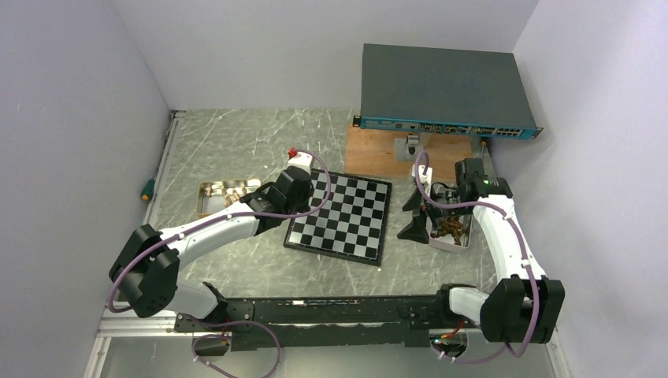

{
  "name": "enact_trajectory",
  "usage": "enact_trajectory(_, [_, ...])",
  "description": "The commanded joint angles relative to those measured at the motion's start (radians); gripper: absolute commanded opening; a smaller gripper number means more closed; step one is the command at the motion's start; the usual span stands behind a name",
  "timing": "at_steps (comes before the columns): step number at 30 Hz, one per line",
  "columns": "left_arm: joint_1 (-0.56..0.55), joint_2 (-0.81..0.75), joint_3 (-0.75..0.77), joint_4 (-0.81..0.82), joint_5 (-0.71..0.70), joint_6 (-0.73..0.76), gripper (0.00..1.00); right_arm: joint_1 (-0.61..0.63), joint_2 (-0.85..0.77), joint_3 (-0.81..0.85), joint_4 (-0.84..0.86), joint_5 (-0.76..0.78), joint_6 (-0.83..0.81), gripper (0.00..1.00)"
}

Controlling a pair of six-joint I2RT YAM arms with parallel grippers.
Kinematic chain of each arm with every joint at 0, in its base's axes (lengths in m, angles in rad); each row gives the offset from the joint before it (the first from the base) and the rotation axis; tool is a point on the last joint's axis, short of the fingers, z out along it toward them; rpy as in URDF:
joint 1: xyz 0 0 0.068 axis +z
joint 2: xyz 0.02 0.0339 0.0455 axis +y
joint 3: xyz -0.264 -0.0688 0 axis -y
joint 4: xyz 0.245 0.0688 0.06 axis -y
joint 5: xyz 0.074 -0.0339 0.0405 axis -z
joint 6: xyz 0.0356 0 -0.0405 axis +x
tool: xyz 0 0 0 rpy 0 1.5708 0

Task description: Set up the chess pieces on the board

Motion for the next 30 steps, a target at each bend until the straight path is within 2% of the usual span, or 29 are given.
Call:
enact_trajectory(1, [0.009,-0.002,0.02,0.042,0.039,0.065,0.0,-0.037,0.015,0.045,-0.058,-0.061,-0.072,0.99])
enact_trajectory(7, [0.009,0.008,0.007,0.065,0.134,0.093,0.0,-0.083,0.021,0.035,-0.067,-0.075,-0.091,0.99])
enact_trajectory(18, [0.014,0.036,0.012,0.056,0.117,0.121,0.0,-0.103,0.033,0.025,-0.062,-0.078,-0.097,0.99])
enact_trajectory(30, [0.072,0.086,0.043,0.053,0.178,0.098,0.0,-0.103,0.049,0.022,-0.058,-0.07,-0.1,0.99])
